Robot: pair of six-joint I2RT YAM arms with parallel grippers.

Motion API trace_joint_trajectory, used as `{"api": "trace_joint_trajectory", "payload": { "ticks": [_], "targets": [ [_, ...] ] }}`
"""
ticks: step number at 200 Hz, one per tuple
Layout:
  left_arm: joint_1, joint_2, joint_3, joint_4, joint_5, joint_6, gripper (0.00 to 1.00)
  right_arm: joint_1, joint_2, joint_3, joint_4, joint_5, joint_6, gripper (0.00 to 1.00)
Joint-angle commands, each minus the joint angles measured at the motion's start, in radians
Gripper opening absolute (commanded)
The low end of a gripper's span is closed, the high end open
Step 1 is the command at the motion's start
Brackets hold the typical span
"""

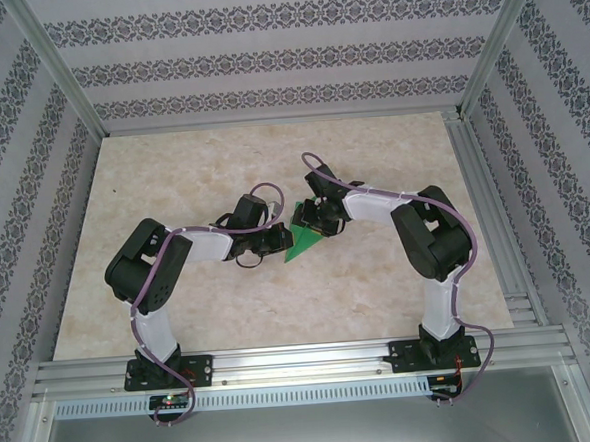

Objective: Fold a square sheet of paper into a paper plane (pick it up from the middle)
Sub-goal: Fourth fold the wing at the center of the table.

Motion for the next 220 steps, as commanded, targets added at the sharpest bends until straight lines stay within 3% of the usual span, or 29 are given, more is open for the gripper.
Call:
{"api": "trace_joint_trajectory", "payload": {
  "ticks": [1,139,220],
  "targets": [
    [0.001,0.009,0.014,-0.035,-0.019,0.008,0.09,0.006,0.167,-0.074,-0.093,0.132,-0.025,0.54],
    [0.002,0.034,0.016,-0.076,-0.033,0.005,0.05,0.018,0.239,-0.037,-0.133,0.156,-0.043,0.50],
    [0.003,-0.061,-0.005,-0.014,-0.045,-0.009,0.10,0.018,0.260,-0.038,-0.136,0.168,-0.029,0.47]
  ]
}}
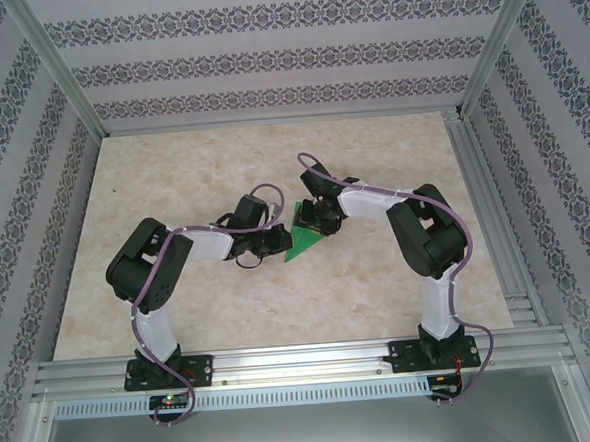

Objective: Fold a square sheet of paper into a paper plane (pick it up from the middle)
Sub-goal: Fourth fold the wing at the center of the table.

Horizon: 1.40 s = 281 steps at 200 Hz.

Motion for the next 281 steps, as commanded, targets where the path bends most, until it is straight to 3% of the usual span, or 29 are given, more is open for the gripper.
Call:
{"api": "trace_joint_trajectory", "payload": {
  "ticks": [1,96,172,281],
  "targets": [
    [0.004,-0.065,-0.012,0.018,-0.037,-0.009,0.10,0.006,0.222,-0.100,-0.045,0.123,-0.022,0.47],
    [-0.002,0.010,-0.001,0.155,0.062,-0.061,0.11,0.005,0.226,-0.106,-0.038,0.120,-0.018,0.47],
    [-0.002,0.034,0.029,0.017,-0.027,-0.017,0.08,0.004,0.225,-0.109,-0.035,0.120,-0.016,0.48],
    [-0.003,0.073,0.042,-0.103,-0.064,0.020,0.05,0.002,0.134,-0.097,-0.036,0.088,-0.032,0.49]
  ]
}}
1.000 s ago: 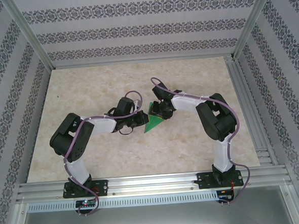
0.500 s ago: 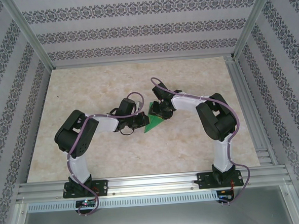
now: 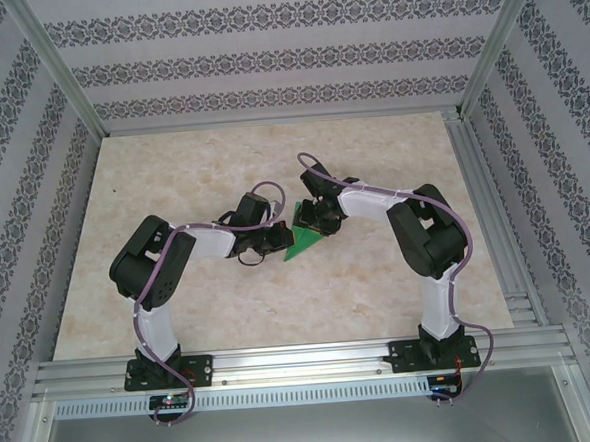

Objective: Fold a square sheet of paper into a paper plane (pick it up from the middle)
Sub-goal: Fourth fold the wing at the center of the table.

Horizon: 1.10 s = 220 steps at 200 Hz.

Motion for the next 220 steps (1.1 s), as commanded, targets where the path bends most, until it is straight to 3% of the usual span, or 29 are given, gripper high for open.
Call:
{"api": "trace_joint_trajectory", "payload": {
  "ticks": [1,56,83,103,141,163,220],
  "targets": [
    [-0.003,0.038,0.009,-0.108,-0.059,0.043,0.05,0.002,0.136,-0.094,-0.040,0.087,-0.033,0.49],
    [-0.002,0.045,0.012,-0.149,-0.065,0.066,0.03,-0.031,-0.108,-0.053,0.076,-0.046,-0.191,0.59],
    [-0.003,0.054,0.018,-0.151,-0.053,0.069,0.03,-0.058,-0.189,-0.056,0.109,-0.105,-0.260,0.58],
    [-0.002,0.056,0.020,-0.151,-0.050,0.071,0.03,-0.060,-0.207,-0.079,0.137,-0.145,-0.281,0.52],
    [-0.005,0.063,0.031,-0.162,-0.045,0.076,0.02,-0.040,-0.163,-0.084,0.173,-0.230,-0.296,0.24],
    [-0.004,0.063,0.033,-0.170,-0.051,0.075,0.02,-0.035,-0.121,-0.079,0.178,-0.247,-0.291,0.15],
    [-0.004,0.064,0.038,-0.182,-0.056,0.073,0.01,-0.041,-0.048,-0.078,0.197,-0.281,-0.292,0.09]
  ]
}}
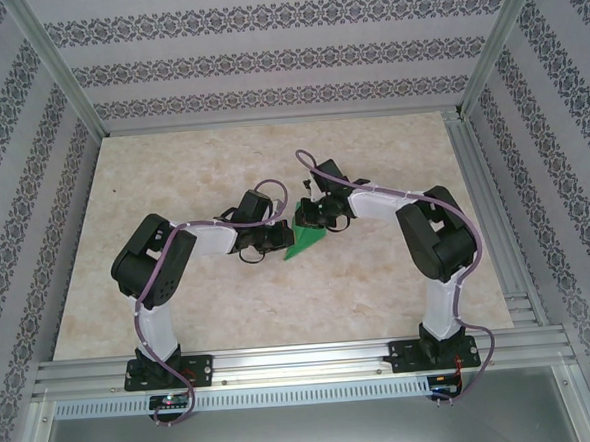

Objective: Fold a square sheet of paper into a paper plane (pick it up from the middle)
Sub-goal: Fourth fold the wing at the center of the table.

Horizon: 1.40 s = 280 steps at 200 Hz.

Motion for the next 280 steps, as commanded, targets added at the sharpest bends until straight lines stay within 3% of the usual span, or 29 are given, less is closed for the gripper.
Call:
{"api": "trace_joint_trajectory", "payload": {
  "ticks": [1,103,161,232,280],
  "targets": [
    [-0.004,0.052,-0.008,-0.109,-0.056,0.025,0.02,0.000,0.022,-0.010,0.039,-0.039,-0.014,0.09],
    [-0.004,0.043,-0.006,-0.148,-0.068,0.037,0.02,-0.021,0.118,-0.007,0.047,-0.030,-0.040,0.08],
    [-0.005,0.043,-0.004,-0.161,-0.069,0.048,0.02,-0.027,0.023,0.008,0.028,-0.058,-0.051,0.09],
    [-0.004,0.048,-0.004,-0.177,-0.066,0.056,0.02,-0.064,0.110,0.011,0.033,-0.038,-0.058,0.08],
    [-0.005,0.053,-0.005,-0.181,-0.061,0.061,0.02,-0.097,0.087,0.046,0.039,-0.033,-0.063,0.08]
  ]
}}
